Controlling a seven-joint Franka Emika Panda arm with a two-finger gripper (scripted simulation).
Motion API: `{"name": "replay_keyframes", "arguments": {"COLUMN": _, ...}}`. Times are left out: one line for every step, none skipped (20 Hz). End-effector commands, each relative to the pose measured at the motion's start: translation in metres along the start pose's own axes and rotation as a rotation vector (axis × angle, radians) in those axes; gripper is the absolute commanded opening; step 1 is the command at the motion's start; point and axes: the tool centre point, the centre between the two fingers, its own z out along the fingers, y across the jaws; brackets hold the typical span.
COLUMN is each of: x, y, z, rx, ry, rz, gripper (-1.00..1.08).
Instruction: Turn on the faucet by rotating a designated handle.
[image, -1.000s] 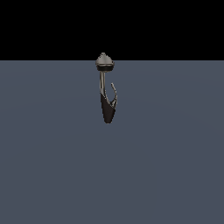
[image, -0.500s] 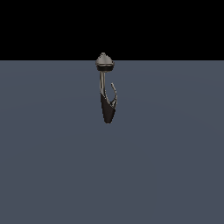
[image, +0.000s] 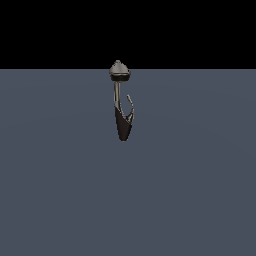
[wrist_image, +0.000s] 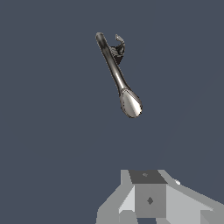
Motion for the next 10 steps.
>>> {"name": "replay_keyframes", "arguments": {"x": 0.018, "y": -0.006, "z": 0.006, "rx": 0.029, "ry": -0.023, "rz": 0.054, "gripper": -1.00}}
{"name": "replay_keyframes", "arguments": {"x": 0.025, "y": -0.009, "z": 0.008, "rx": 0.040, "ry": -0.033, "rz": 0.075, "gripper": -1.00}}
{"name": "replay_keyframes", "arguments": {"x": 0.032, "y": -0.011, "z": 0.011, "rx": 0.051, "ry": -0.042, "rz": 0.097, "gripper": -1.00}}
{"name": "replay_keyframes", "arguments": {"x": 0.040, "y": -0.013, "z": 0.014, "rx": 0.062, "ry": -0.052, "rz": 0.119, "gripper": -1.00}}
{"name": "replay_keyframes", "arguments": {"x": 0.047, "y": -0.015, "z": 0.017, "rx": 0.073, "ry": -0.061, "rz": 0.140, "gripper": -1.00}}
{"name": "replay_keyframes", "arguments": {"x": 0.054, "y": -0.017, "z": 0.020, "rx": 0.084, "ry": -0.071, "rz": 0.163, "gripper": -1.00}}
{"name": "replay_keyframes", "arguments": {"x": 0.062, "y": -0.019, "z": 0.024, "rx": 0.094, "ry": -0.081, "rz": 0.185, "gripper": -1.00}}
{"name": "replay_keyframes", "arguments": {"x": 0.069, "y": -0.021, "z": 0.027, "rx": 0.105, "ry": -0.091, "rz": 0.207, "gripper": -1.00}}
{"name": "replay_keyframes", "arguments": {"x": 0.076, "y": -0.023, "z": 0.031, "rx": 0.115, "ry": -0.101, "rz": 0.230, "gripper": -1.00}}
{"name": "replay_keyframes", "arguments": {"x": 0.084, "y": -0.024, "z": 0.035, "rx": 0.125, "ry": -0.111, "rz": 0.252, "gripper": -1.00}}
